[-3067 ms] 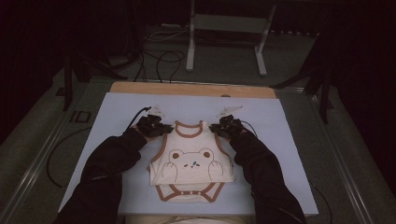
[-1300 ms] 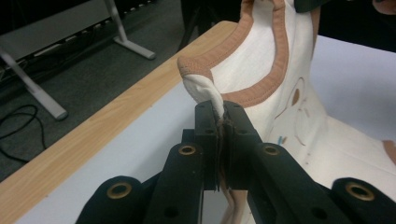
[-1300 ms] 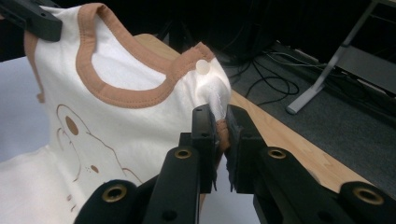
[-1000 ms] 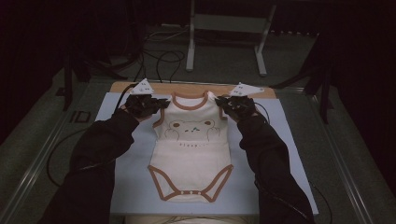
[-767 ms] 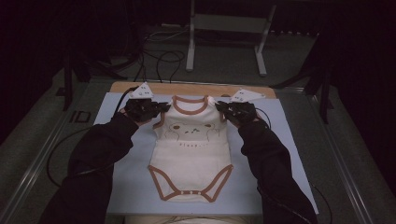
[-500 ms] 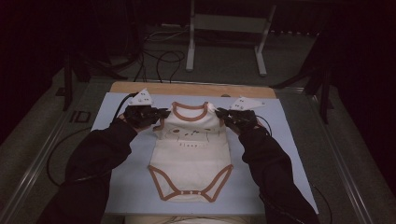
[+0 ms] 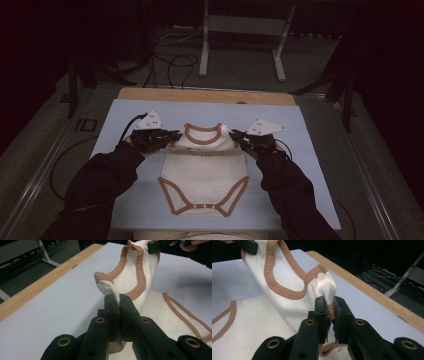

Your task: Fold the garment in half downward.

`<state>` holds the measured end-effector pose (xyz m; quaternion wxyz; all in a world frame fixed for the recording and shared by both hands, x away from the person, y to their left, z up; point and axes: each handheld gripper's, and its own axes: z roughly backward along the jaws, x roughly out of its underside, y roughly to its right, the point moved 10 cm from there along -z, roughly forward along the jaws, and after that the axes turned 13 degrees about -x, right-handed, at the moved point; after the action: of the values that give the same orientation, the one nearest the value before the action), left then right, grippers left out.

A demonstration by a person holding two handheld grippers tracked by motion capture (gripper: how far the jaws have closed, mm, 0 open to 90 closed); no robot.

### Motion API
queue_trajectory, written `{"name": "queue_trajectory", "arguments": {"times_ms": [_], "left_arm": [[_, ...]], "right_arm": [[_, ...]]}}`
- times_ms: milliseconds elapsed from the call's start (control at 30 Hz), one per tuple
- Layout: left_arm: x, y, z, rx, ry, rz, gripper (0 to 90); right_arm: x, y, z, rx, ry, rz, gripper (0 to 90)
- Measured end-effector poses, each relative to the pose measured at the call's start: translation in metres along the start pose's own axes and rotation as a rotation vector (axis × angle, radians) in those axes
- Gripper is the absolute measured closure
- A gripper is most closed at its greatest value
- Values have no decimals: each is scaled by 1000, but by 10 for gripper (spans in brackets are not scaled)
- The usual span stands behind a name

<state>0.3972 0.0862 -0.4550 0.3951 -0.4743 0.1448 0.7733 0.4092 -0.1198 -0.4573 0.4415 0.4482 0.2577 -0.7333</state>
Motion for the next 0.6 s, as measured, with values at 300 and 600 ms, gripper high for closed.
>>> {"name": "queue_trajectory", "arguments": {"times_ms": [300, 600], "left_arm": [[17, 20, 8, 29, -6, -3, 876], [33, 39, 11, 57, -21, -15, 876]], "right_arm": [[17, -23, 4, -36, 3, -5, 830], [34, -42, 2, -55, -17, -6, 829]]}}
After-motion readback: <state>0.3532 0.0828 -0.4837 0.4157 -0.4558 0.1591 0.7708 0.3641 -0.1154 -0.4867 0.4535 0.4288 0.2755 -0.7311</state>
